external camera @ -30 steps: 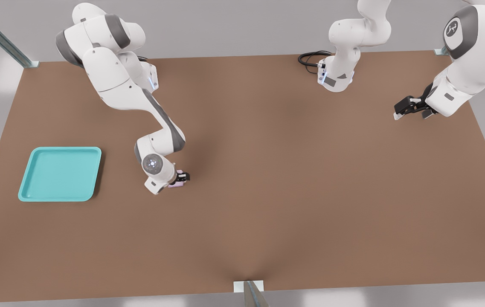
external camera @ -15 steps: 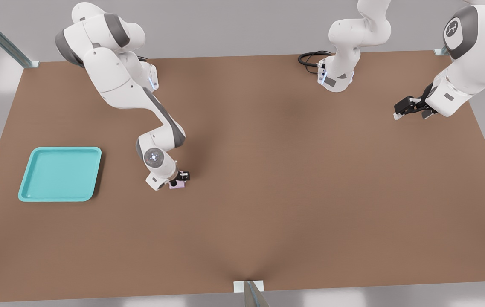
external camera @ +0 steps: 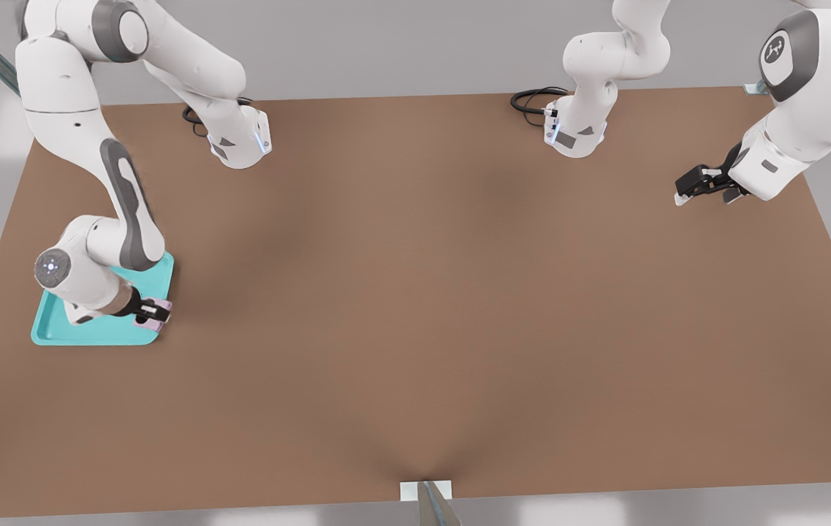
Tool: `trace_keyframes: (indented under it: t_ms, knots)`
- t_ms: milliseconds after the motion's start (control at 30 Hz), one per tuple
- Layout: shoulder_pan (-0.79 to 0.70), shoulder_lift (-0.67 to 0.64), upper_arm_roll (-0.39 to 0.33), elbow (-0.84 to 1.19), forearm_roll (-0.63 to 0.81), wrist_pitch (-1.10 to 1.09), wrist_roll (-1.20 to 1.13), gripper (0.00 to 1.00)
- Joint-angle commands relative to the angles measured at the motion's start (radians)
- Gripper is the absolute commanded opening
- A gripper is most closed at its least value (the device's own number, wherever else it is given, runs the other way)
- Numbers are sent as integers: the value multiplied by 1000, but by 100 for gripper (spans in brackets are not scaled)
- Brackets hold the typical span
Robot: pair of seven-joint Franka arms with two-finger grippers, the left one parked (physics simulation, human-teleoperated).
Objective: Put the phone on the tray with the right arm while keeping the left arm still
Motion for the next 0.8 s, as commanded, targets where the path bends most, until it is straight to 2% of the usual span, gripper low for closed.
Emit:
trace_keyframes:
  t_ms: [0, 100, 133, 167, 267, 300, 367, 400, 433, 467, 500, 533, 600, 700, 767]
  knots:
    - [-84, 12, 18, 3, -9, -23, -660, 69]
    - [-176, 70, 21, 33, -17, -11, -759, 70]
    - [-210, 78, 44, 35, -17, 3, -785, 76]
    - [-209, 107, 44, 55, -11, 3, -782, 100]
    - [-206, 112, 48, 89, -11, -17, -776, 100]
    - [-198, 86, 76, 170, -9, -143, -770, 100]
    - [-88, -41, 65, 267, -8, -316, -671, 100]
    - [94, -159, -13, 270, -6, -410, -456, 100]
    - [351, -238, -203, 293, 6, -469, -289, 100]
    - [468, -220, -286, 438, 55, -603, -227, 100]
    - [538, -143, -337, 590, 57, -753, -193, 100]
    - [557, -85, -335, 730, 57, -858, -181, 99]
    - [558, -103, -325, 730, 63, -849, -106, 100]
    - [557, -106, -348, 727, 155, -846, -144, 100]
    - [557, -106, -344, 715, 152, -849, -146, 100]
